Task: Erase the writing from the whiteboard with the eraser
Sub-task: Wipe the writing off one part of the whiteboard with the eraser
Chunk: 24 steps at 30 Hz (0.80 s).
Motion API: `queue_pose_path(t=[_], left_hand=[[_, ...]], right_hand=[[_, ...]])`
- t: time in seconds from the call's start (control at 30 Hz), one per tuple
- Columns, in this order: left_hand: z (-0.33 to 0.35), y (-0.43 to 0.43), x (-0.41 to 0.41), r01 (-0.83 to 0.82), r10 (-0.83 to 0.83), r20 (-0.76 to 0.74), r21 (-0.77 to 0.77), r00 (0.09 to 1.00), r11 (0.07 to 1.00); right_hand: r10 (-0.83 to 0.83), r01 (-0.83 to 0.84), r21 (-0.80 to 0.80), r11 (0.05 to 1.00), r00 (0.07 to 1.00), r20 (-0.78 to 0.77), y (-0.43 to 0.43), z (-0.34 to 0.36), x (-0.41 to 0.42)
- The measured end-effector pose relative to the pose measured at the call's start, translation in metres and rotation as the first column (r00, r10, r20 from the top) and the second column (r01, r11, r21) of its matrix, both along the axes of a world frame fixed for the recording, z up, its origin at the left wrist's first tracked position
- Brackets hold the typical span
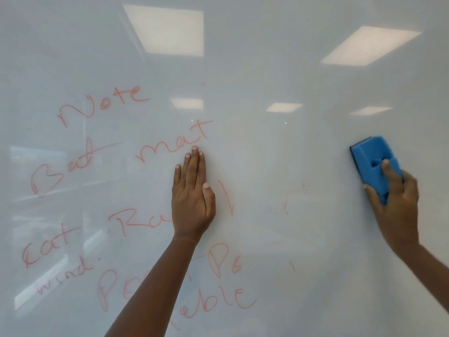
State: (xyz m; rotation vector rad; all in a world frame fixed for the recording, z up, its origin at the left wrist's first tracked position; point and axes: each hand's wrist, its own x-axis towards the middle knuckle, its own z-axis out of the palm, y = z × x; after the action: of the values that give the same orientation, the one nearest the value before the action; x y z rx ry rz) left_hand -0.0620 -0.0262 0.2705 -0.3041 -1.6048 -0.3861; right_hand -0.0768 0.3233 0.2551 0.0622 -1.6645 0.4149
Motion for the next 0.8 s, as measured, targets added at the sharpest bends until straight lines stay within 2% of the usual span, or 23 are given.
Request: queue_pose_path(t=[0.03,0.07,0.13,0.2,0.23,0.27,0.3,0.33,0.37,0.4,0.43,0.47,0.5,0.53,0.57,0.63,0.67,0.73,0.77,0.8], left_hand=[[0.0,0.0,0.0,0.001,-0.001,0.0,0.002,1.0,1.0],[0.0,0.0,0.0,0.003,-0.003,0.001,0.004,1.0,1.0],[0.0,0.0,0.001,0.007,-0.007,0.0,0.004,1.0,1.0],[0.0,0.0,0.002,0.009,-0.009,0.0,0.002,1.0,1.0],[0.001,0.0,0.002,0.009,-0.009,-0.001,0.002,1.0,1.0],[0.001,0.0,0.002,0.009,-0.009,-0.001,0.003,1.0,1.0],[0.001,0.001,0.002,0.009,-0.009,-0.001,0.003,1.0,1.0],[0.0,0.001,0.002,0.009,-0.009,-0.002,0.002,1.0,1.0],[0.0,0.001,0.002,0.009,-0.009,-0.005,0.002,1.0,1.0],[0.0,0.001,0.001,0.01,-0.009,-0.009,0.004,1.0,1.0],[0.0,0.0,0.001,0.011,-0.011,-0.01,0.006,1.0,1.0],[0.0,0.0,0.001,0.014,-0.014,-0.008,0.007,1.0,1.0],[0.0,0.0,0.001,0.017,-0.017,-0.007,0.006,1.0,1.0],[0.0,0.0,0.001,0.02,-0.02,-0.008,0.005,1.0,1.0],[0.0,0.0,0.001,0.023,-0.023,-0.01,0.004,1.0,1.0],[0.001,0.0,0.001,0.028,-0.028,-0.014,0.004,1.0,1.0],[0.001,0.0,0.001,0.03,-0.03,-0.018,0.004,0.999,1.0],[0.0,-0.001,0.001,0.038,-0.038,-0.022,0.002,0.999,0.999],[0.0,-0.001,0.001,0.04,-0.04,-0.021,0.002,0.999,0.999],[0.0,-0.002,0.0,0.039,-0.039,-0.018,0.001,0.999,0.999]], right_hand=[[0.053,-0.053,0.02,0.998,0.998,0.031,-0.014,-0.022,0.004],[0.093,-0.113,0.152,0.982,0.986,0.136,-0.024,-0.049,0.011],[0.144,-0.221,0.334,0.916,0.96,0.242,-0.042,-0.106,0.021],[0.046,-0.3,0.541,0.786,0.901,0.432,-0.055,-0.14,0.035],[-0.025,-0.28,0.647,0.709,0.907,0.42,-0.046,-0.145,0.03],[-0.025,-0.276,0.756,0.593,0.933,0.36,-0.029,-0.139,0.024],[-0.078,-0.282,0.811,0.512,0.925,0.371,-0.023,-0.118,0.027],[0.013,-0.266,0.797,0.541,0.951,0.309,-0.026,-0.09,0.027],[0.062,-0.287,0.748,0.599,0.947,0.315,-0.028,-0.058,0.025],[0.037,-0.169,0.678,0.715,0.978,0.205,-0.026,-0.029,0.021],[0.061,-0.116,0.556,0.823,0.991,0.116,-0.025,-0.002,0.017],[0.135,-0.152,0.4,0.904,0.988,0.068,-0.028,0.022,0.011],[0.154,-0.146,0.262,0.954,0.988,-0.011,-0.033,0.041,0.009],[0.18,-0.17,0.158,0.973,0.982,-0.052,-0.041,0.052,0.009],[0.125,-0.12,0.073,0.99,0.99,-0.069,-0.049,0.054,0.009],[0.087,-0.08,0.13,0.988,0.995,-0.046,-0.068,0.02,0.003],[0.106,-0.11,0.25,0.962,0.994,0.028,-0.075,-0.008,0.004],[0.099,-0.159,0.55,0.82,0.986,0.137,-0.087,-0.075,0.011],[0.134,-0.254,0.657,0.71,0.964,0.228,-0.089,-0.11,0.014],[0.093,-0.308,0.763,0.569,0.945,0.312,-0.09,-0.131,0.018]])
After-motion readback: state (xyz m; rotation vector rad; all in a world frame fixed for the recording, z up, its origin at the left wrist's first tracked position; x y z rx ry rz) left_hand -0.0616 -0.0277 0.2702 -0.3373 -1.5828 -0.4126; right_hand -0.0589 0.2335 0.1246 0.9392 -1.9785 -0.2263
